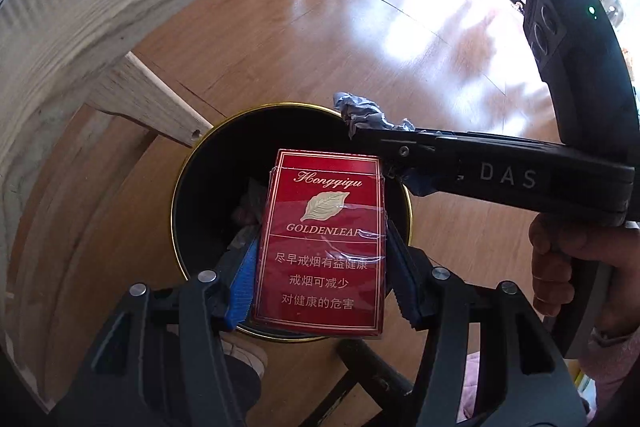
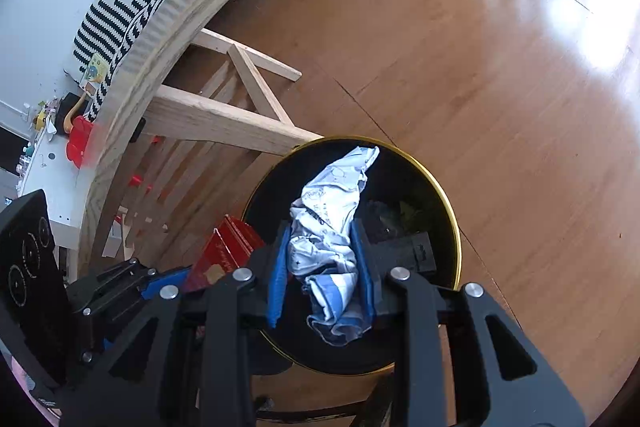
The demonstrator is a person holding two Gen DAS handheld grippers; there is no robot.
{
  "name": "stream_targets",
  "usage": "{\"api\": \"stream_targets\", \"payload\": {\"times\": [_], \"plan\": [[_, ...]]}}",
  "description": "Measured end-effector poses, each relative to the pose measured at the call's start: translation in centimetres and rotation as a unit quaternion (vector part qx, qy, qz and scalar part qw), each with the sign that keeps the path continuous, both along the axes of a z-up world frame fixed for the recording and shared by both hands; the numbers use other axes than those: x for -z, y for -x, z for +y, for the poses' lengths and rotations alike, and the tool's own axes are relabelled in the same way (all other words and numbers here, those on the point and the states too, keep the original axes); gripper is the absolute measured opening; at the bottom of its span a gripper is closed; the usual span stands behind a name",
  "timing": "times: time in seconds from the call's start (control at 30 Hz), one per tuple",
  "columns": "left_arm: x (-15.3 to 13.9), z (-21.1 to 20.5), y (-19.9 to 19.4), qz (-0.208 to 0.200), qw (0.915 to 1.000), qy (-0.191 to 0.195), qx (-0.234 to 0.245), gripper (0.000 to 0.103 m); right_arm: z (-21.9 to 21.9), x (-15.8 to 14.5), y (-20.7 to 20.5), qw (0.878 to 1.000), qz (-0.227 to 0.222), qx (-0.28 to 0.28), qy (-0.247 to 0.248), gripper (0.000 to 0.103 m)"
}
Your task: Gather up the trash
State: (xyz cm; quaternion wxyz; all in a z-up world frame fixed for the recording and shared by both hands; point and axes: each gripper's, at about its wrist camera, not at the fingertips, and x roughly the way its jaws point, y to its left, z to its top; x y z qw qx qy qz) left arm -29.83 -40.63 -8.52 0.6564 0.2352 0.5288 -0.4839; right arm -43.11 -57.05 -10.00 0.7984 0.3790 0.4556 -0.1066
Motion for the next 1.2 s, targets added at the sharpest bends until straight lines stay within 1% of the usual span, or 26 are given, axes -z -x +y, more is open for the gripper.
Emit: {"api": "stream_targets", "payload": {"times": [0.33, 0.4, 0.43, 0.47, 0.5, 0.53, 0.63, 0.67, 0.77, 0.8, 0.83, 0.87, 0.9, 0.93, 0.97, 1.0, 1.03, 1.07, 1.1, 1.17, 1.2], "plan": [[0.3, -0.3, 0.5, -0.005, 1.0, -0.005, 0.005, 0.058, -0.2, 0.3, 0.1, 1.0, -0.001, 0.003, -0.007, 0.03], [0.8, -0.4, 0.6, -0.006, 0.9999, -0.014, 0.001, 0.074, -0.4, 0.3, 0.0, 1.0, -0.006, 0.002, -0.021, 0.032], [1.0, -0.4, 0.7, -0.006, 0.9998, -0.015, -0.005, 0.093, -0.6, 0.3, -0.1, 1.0, -0.006, 0.004, -0.027, 0.046], [1.0, -0.4, 0.7, -0.009, 0.9998, -0.013, -0.011, 0.097, -0.8, 0.2, 0.0, 1.0, 0.0, 0.011, -0.023, 0.076], [0.9, -0.3, 0.7, -0.013, 0.9997, -0.009, -0.017, 0.097, -1.0, 0.0, 0.0, 1.0, 0.008, 0.018, -0.016, 0.089], [0.8, -0.3, 0.6, -0.015, 0.9997, -0.009, -0.019, 0.097, -1.4, -0.2, 0.2, 0.999, 0.017, 0.029, -0.008, 0.097], [0.5, -0.3, 0.6, -0.019, 0.9993, -0.012, -0.028, 0.097, -2.3, -0.5, 1.1, 0.997, 0.047, 0.059, 0.013, 0.097], [0.3, -0.3, 0.6, -0.021, 0.9992, -0.009, -0.032, 0.097, -2.6, -0.8, 1.5, 0.995, 0.064, 0.068, 0.034, 0.097], [-1.5, 0.1, 0.6, -0.029, 0.998, 0.014, -0.054, 0.097, -2.9, -1.6, 2.2, 0.987, 0.094, 0.086, 0.095, 0.097], [-2.8, 0.3, 0.4, -0.028, 0.9972, 0.03, -0.062, 0.097, -2.8, -2.2, 2.2, 0.978, 0.116, 0.102, 0.138, 0.097], [-4.0, 0.6, 0.1, -0.029, 0.9963, 0.044, -0.067, 0.097, -2.6, -2.7, 2.1, 0.971, 0.129, 0.113, 0.165, 0.097], [-6.1, 1.1, -0.4, -0.037, 0.994, 0.068, -0.077, 0.097, -2.4, -3.3, 1.8, 0.962, 0.145, 0.122, 0.196, 0.097], [-8.0, 1.8, -1.0, -0.046, 0.991, 0.091, -0.086, 0.097, -2.1, -4.2, 1.2, 0.953, 0.159, 0.12, 0.23, 0.097], [-9.8, 2.6, -1.6, -0.057, 0.9876, 0.111, -0.095, 0.097, -1.6, -5.4, 0.3, 0.947, 0.158, 0.115, 0.257, 0.097], [-11.3, 3.5, -2.2, -0.069, 0.9841, 0.127, -0.102, 0.097, -0.8, -6.9, -0.5, 0.941, 0.143, 0.116, 0.283, 0.097], [-14.0, 5.3, -3.3, -0.102, 0.9761, 0.15, -0.12, 0.097, -0.1, -8.1, -1.2, 0.94, 0.124, 0.116, 0.297, 0.097], [-15.7, 6.6, -4.2, -0.13, 0.9692, 0.159, -0.136, 0.097, 1.1, -10.1, -2.3, 0.94, 0.086, 0.112, 0.311, 0.097], [-17.5, 8.4, -5.5, -0.168, 0.9581, 0.167, -0.161, 0.097, 2.5, -12.1, -3.5, 0.939, 0.049, 0.106, 0.324, 0.097], [-18.6, 10.0, -6.4, -0.196, 0.9482, 0.171, -0.183, 0.097, 3.5, -13.5, -4.5, 0.937, 0.026, 0.102, 0.333, 0.097], [-20.3, 13.4, -8.7, -0.245, 0.9258, 0.171, -0.232, 0.097, 7.1, -17.2, -8.1, 0.93, -0.042, 0.081, 0.357, 0.097], [-20.7, 15.6, -10.2, -0.267, 0.9123, 0.163, -0.264, 0.097, 8.4, -18.4, -9.7, 0.928, -0.062, 0.07, 0.361, 0.097]]}}
